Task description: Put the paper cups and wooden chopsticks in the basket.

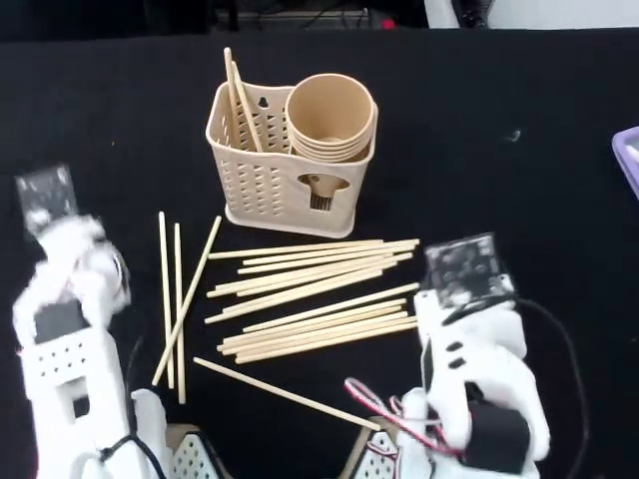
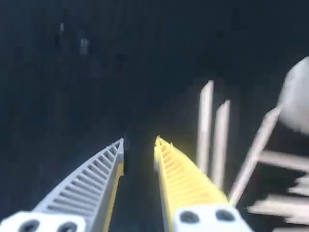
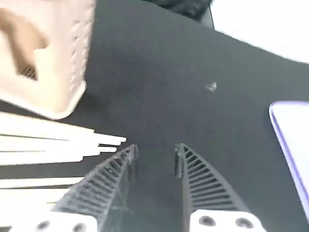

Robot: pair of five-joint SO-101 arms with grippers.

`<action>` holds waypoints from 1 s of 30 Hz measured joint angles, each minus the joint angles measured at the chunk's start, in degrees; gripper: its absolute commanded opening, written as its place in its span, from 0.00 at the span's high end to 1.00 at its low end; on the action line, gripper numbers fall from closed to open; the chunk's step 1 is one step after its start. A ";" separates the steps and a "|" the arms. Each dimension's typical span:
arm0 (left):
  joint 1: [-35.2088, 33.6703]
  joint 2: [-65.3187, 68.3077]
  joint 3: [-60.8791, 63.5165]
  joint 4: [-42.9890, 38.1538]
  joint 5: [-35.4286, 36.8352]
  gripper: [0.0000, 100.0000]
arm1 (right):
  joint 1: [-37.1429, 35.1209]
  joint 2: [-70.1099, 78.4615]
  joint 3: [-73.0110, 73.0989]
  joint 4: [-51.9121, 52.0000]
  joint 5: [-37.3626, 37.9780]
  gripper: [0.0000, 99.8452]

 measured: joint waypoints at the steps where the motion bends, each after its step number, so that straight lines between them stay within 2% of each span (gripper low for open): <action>1: -0.09 0.00 3.34 -0.62 -0.97 0.89 | -1.05 0.00 -1.14 1.41 1.67 0.88; 3: -0.18 0.00 6.15 -0.88 -1.14 0.88 | -3.43 2.11 -3.69 3.87 3.60 0.88; 7: 1.76 -0.35 5.89 1.58 -0.97 0.77 | -6.95 12.40 -7.91 7.30 5.36 0.88; 13: 7.21 -0.35 4.57 4.31 2.55 0.78 | -16.79 29.80 -10.02 10.99 7.56 0.88; 16: 9.67 -0.26 4.57 5.10 2.90 0.78 | -21.45 30.86 -10.20 12.84 8.62 0.88; 22: 11.60 7.65 2.81 3.69 2.90 0.78 | -23.03 31.74 -10.11 13.71 8.70 0.88; 30: 11.60 27.43 -9.93 2.02 3.25 0.79 | -23.21 31.74 -5.36 10.64 8.70 0.88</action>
